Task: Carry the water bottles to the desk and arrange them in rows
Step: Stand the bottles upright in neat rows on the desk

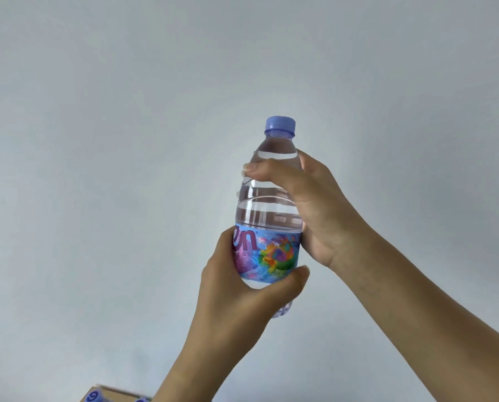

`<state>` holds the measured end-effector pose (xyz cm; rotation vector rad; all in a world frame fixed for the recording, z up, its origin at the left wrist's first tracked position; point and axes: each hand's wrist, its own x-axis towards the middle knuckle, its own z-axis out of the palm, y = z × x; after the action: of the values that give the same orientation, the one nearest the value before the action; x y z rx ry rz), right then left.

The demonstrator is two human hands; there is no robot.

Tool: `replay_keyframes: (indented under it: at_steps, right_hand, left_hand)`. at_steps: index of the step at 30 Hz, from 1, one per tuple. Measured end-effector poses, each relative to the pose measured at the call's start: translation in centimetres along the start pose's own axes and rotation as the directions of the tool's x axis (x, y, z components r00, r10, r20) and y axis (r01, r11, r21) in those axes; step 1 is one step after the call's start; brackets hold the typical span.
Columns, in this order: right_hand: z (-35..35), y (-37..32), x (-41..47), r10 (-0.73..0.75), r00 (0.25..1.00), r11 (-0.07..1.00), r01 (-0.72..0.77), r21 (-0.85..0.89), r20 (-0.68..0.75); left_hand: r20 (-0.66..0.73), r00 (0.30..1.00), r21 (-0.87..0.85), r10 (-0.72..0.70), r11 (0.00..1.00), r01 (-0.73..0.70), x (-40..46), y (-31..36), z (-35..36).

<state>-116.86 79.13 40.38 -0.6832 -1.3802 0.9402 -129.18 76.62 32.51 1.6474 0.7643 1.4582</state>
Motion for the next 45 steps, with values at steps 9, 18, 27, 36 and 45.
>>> replay_keyframes:
  at_steps: [9,18,27,36,45]
  right_hand:
    - [-1.6,0.2,-0.2,0.069,0.983,0.963,-0.11,0.247,0.169]
    - [-0.8,0.7,-0.7,0.011,0.994,0.999,-0.005,-0.053,0.11]
    - [0.0,1.7,-1.6,-0.026,0.999,1.0,0.026,0.01,0.043]
    - [-1.9,2.3,-1.7,0.043,0.977,0.963,-0.097,0.252,0.21]
    - [-1.8,2.1,-1.9,0.024,0.991,0.999,-0.018,-0.048,0.135]
  left_hand:
    - [0.373,0.916,-0.177,-0.148,0.958,0.227,0.6,-1.3,-0.7]
    - [0.111,0.985,-0.16,-0.131,0.976,0.148,-0.8,-1.9,-0.3]
    - [0.047,0.997,-0.032,-0.068,0.997,0.07,-2.2,-1.9,-0.3]
    - [0.274,0.947,-0.186,-0.164,0.958,0.22,-3.0,-3.0,-0.6]
    - [0.002,0.996,-0.016,-0.085,0.996,0.085,-3.8,-3.1,0.5]
